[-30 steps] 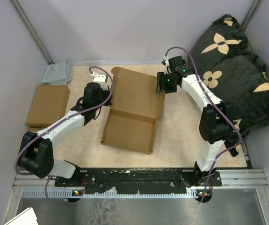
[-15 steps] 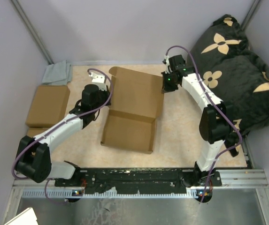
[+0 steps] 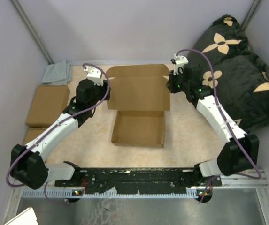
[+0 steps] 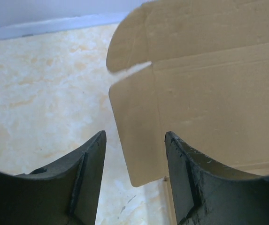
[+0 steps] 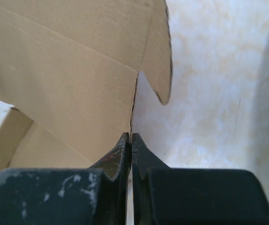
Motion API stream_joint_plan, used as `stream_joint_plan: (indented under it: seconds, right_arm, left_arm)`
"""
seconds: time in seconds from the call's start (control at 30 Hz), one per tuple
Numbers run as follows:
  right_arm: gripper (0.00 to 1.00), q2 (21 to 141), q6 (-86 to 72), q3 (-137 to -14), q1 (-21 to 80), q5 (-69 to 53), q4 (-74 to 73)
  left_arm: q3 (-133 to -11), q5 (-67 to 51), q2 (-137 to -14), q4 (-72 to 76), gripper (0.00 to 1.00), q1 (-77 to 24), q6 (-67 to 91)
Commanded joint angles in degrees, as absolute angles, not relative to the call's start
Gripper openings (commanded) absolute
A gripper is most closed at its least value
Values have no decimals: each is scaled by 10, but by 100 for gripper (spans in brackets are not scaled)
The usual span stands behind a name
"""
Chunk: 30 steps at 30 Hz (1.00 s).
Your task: Fold the paper box
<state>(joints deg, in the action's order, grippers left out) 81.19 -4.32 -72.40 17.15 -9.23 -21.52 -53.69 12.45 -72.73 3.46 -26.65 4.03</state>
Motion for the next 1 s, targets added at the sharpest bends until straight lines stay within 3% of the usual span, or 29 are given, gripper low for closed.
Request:
stream_joint_plan:
  seconds: [0.0, 0.5, 0.97]
  right_arm:
    - [0, 766, 14, -686, 175, -141, -91]
    - [0, 712, 27, -581, 176, -160, 1]
    - [0, 706, 31, -579, 176, -159, -16]
  left_arm:
    - [-600, 110, -699, -10, 60, -269, 16]
    - [-726, 86, -806, -177, 59, -265, -24]
    - [-742, 130, -844, -169, 61, -242, -27]
